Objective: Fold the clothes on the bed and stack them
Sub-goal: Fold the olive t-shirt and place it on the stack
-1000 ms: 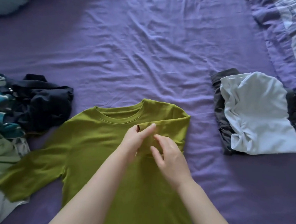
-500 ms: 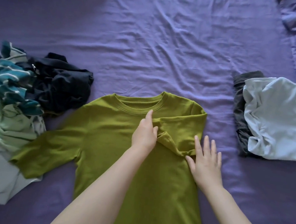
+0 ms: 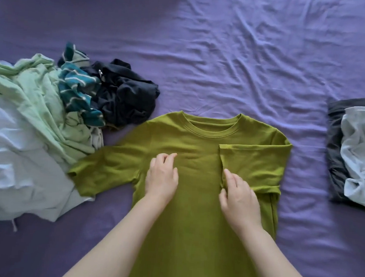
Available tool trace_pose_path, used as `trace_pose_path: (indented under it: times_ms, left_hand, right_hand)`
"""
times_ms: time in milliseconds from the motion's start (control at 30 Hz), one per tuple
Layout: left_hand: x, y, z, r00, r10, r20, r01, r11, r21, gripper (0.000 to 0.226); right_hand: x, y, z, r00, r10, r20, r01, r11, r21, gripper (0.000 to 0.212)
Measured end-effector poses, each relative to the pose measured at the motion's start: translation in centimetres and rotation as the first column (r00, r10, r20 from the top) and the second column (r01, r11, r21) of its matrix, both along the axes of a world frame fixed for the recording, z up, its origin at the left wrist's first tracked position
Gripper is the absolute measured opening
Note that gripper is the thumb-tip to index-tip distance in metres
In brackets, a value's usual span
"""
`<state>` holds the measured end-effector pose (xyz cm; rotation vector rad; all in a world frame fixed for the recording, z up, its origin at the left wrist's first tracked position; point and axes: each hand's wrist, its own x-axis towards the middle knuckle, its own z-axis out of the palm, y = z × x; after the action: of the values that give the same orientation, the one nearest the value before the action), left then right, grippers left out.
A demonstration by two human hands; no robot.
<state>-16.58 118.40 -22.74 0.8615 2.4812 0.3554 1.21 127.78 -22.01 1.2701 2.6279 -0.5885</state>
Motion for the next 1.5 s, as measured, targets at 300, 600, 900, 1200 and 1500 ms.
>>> trace_pose_path:
  times_ms: [300, 600, 900, 1200, 1500]
  left_hand:
    - [-5.9, -5.9, 0.8, 0.975, 0.009, -0.223, -0.04, 0.99, -0.138, 0.051]
    - [-11.6, -7.5, 0.7, 0.915, -0.239, -0.325, 0.051, 0.868, -0.494, 0.069]
    - [-13.2, -7.2, 4.1, 0.909, -0.3, -0.288, 0.093, 0.821, -0.563, 0.027]
    - [-11.4, -1.8, 7.8, 0.915, 0.078, 0.396, -0.073, 0.997, -0.027, 0.029]
    - [-8.2, 0.5, 6.1, 0.666, 0.312, 0.678, -0.482, 0.873, 0.072, 0.027]
  right_hand:
    - [-5.5, -4.4, 0.1, 0.98, 0.201, 0.009, -0.201, 0.979, 0.016, 0.05]
    - [-15.5, -7.9, -2.9, 0.884, 0.438, 0.163, -0.431, 0.899, -0.083, 0.062]
    - [-15.8, -7.8, -0.6, 0.918, 0.379, 0.12, -0.359, 0.92, -0.157, 0.065]
    - [-15.9, -6.8, 3.6, 0.721, -0.658, -0.218, 0.019, 0.333, -0.943, 0.041]
    - [-11.6, -3.9, 1.2, 0.815, -0.57, -0.109, 0.293, 0.567, -0.77, 0.083]
